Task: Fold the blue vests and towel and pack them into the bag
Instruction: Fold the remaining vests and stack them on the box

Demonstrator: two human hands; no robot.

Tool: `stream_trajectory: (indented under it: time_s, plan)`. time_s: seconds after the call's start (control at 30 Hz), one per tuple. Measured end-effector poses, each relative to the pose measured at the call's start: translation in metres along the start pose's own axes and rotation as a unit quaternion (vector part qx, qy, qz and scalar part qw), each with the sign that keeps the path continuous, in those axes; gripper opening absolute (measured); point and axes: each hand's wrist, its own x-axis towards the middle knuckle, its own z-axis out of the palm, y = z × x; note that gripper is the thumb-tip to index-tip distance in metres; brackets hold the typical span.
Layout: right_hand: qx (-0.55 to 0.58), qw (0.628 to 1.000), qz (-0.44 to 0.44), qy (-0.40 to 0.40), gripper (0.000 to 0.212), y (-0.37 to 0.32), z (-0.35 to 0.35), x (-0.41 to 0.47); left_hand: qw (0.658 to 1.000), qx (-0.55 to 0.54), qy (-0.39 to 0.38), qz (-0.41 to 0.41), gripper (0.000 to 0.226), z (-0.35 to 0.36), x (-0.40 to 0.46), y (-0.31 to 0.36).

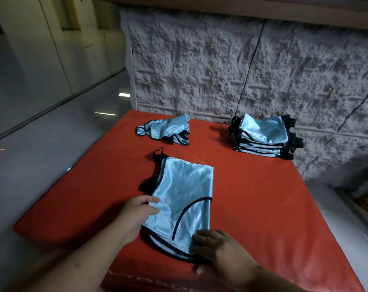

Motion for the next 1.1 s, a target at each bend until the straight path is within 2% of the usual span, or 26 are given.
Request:
stream_trajectory:
  time_s: [0.1, 0.33, 0.37, 0.47, 0.57, 0.67, 0.8, 0.87, 1.0, 1.1]
  plan:
    - [-0.014, 1.000, -0.006, 0.002, 0.042, 0.000, 0.000, 0.002, 0.999, -0.011, -0.022, -0.028, 0.034, -0.006, -0.001, -0.001]
    - [0.006, 0.998, 0.017, 0.057, 0.016, 0.002, 0.001, 0.004, 0.996, 0.057, -0.054, -0.030, 0.013, -0.015, -0.012, -0.008]
    - [0.017, 0.998, 0.026, 0.061, 0.017, 0.002, 0.000, 0.004, 0.996, 0.059, -0.068, -0.029, 0.020, -0.018, -0.014, -0.009]
    - [0.074, 0.991, 0.091, 0.069, 0.027, -0.001, -0.011, 0.003, 0.989, 0.069, -0.129, -0.026, 0.064, -0.031, -0.017, -0.013]
    - [0.105, 0.980, 0.142, 0.096, 0.028, 0.001, -0.020, 0.004, 0.974, 0.164, -0.151, 0.023, 0.080, -0.038, -0.018, -0.020]
    - [0.138, 0.965, 0.177, 0.132, 0.019, 0.007, -0.033, 0.010, 0.960, 0.239, -0.134, 0.064, 0.075, -0.033, -0.023, -0.022]
    - [0.175, 0.954, 0.203, 0.137, 0.012, 0.011, -0.047, 0.019, 0.927, 0.322, -0.031, 0.190, 0.058, -0.027, -0.016, -0.024]
    - [0.195, 0.947, 0.213, 0.139, 0.008, 0.013, -0.053, 0.023, 0.912, 0.344, 0.000, 0.225, 0.050, -0.025, -0.013, -0.020]
    - [0.215, 0.937, 0.227, 0.154, 0.014, 0.015, -0.061, 0.029, 0.880, 0.401, 0.002, 0.253, 0.062, -0.026, -0.006, -0.019]
    - [0.219, 0.935, 0.235, 0.150, 0.018, 0.016, -0.062, 0.034, 0.883, 0.394, 0.007, 0.257, 0.067, -0.026, -0.004, -0.021]
